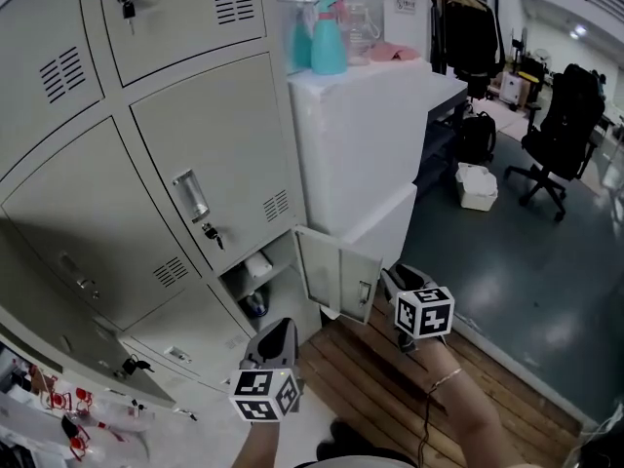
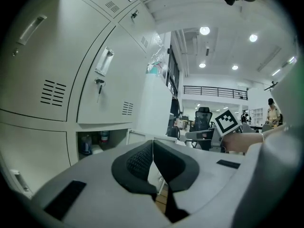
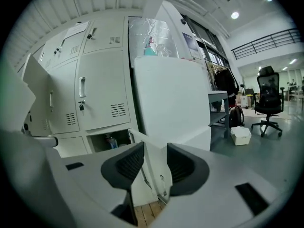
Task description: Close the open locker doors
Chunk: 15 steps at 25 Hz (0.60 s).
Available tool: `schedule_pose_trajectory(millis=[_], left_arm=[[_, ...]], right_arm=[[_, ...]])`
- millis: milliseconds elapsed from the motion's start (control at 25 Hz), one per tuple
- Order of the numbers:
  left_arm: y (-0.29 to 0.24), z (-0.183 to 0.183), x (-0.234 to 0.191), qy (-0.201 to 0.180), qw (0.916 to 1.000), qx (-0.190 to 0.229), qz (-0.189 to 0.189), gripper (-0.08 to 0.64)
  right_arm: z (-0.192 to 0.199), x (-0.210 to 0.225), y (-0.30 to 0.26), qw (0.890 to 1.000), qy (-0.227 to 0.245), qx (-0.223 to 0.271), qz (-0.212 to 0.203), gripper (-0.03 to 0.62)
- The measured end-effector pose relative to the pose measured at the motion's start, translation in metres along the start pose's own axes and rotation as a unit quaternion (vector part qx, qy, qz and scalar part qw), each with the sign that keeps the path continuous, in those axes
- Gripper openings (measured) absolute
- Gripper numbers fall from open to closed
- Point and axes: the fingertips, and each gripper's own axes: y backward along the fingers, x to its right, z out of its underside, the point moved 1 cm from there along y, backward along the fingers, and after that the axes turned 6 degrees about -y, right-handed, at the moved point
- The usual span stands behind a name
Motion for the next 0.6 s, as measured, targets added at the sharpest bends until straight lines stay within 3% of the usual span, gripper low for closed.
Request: schedule_pose_trajectory(millis=[440, 600], left_arm=[[-0.029, 0.003, -0.004, 0.0, 1.0, -0.009, 0.004, 0.02], [-0.035, 0.005, -0.009, 0.003, 0.9999, -0.011, 0.001, 0.02]], right_arm=[[0.009, 0.021, -0.053, 0.999, 0.003, -0.039, -0.011, 0.15], [0.009, 0.025, -0.066, 0.999, -0.006, -0.032, -0.022, 0.152]])
